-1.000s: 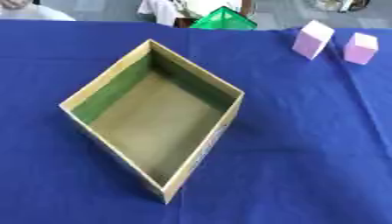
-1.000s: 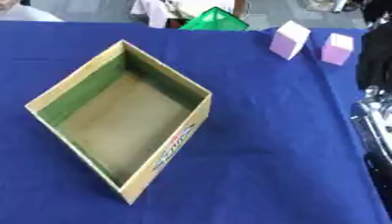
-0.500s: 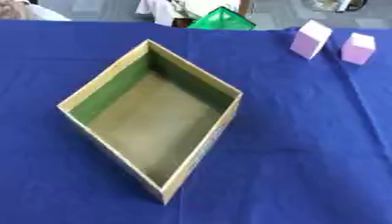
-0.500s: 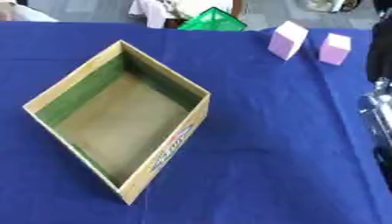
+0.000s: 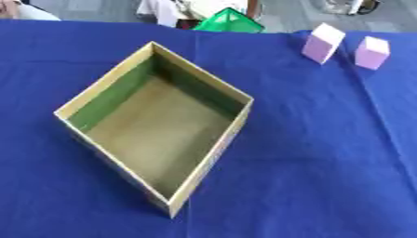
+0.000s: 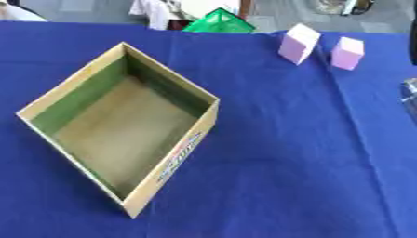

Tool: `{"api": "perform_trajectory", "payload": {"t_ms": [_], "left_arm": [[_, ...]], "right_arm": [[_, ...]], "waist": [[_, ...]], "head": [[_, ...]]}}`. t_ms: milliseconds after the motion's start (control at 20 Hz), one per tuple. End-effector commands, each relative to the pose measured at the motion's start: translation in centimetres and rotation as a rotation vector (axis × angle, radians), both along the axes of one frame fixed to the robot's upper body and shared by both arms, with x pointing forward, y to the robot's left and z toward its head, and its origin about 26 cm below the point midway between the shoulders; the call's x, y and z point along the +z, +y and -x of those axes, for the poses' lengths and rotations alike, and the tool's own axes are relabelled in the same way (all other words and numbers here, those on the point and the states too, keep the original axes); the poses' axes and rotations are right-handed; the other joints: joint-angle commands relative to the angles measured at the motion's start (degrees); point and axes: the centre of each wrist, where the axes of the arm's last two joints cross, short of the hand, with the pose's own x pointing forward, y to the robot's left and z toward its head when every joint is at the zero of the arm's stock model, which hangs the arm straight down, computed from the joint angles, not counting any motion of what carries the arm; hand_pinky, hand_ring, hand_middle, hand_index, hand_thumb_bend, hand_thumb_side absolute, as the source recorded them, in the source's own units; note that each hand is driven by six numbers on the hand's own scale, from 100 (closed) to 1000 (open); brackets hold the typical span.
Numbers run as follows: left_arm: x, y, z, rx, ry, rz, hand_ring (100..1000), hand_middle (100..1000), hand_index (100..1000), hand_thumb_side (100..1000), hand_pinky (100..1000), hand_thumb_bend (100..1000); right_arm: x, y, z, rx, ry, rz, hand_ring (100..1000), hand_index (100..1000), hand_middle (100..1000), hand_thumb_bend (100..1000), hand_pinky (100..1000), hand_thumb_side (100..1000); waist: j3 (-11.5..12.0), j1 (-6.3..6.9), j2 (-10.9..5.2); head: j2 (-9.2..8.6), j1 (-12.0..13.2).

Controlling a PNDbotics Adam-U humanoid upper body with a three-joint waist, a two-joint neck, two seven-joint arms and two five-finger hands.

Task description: Pick up objects on the table and place them in the box.

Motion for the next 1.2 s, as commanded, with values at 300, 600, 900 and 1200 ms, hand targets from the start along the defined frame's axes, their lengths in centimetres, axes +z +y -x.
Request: {"api": "perform_trajectory", "payload": {"t_ms": [300, 600, 900, 1200], "left_arm": [[1.1, 0.3, 0.4, 0.009, -0.019, -0.046, 637, 613, 878, 961, 795, 559], [1.2, -0.1, 0.3, -0.011, -0.019, -0.051, 636, 612, 878, 963, 795, 557], [1.4, -0.4, 0.2, -0.033, -0.017, -0.058, 635, 611, 878, 964, 795, 555], [1.5, -0.5, 0.1, -0.044, -0.017, -0.065, 635, 611, 878, 963, 796, 556]], "right_arm": [[5.0, -3.0, -1.1, -0.257, 0.088, 0.228, 780, 868, 763, 100, 778, 997], [7.3, -4.7, -2.1, -0.422, 0.206, 0.351, 815, 898, 801, 100, 809, 961], [7.2, -5.7, -4.2, -0.53, 0.35, 0.423, 866, 930, 840, 185, 861, 742], [5.7, -7.3, -6.2, -0.549, 0.463, 0.556, 901, 941, 851, 325, 902, 359]], "waist": [[0.4, 0.31, -1.04], [1.4, 0.33, -0.73], [2.39, 0.05, -0.62], [2.84, -0.05, -0.7]], "head": [[-1.32, -0.11], [-1.73, -0.59], [-1.71, -1.34], [-1.7, -1.81]]}}
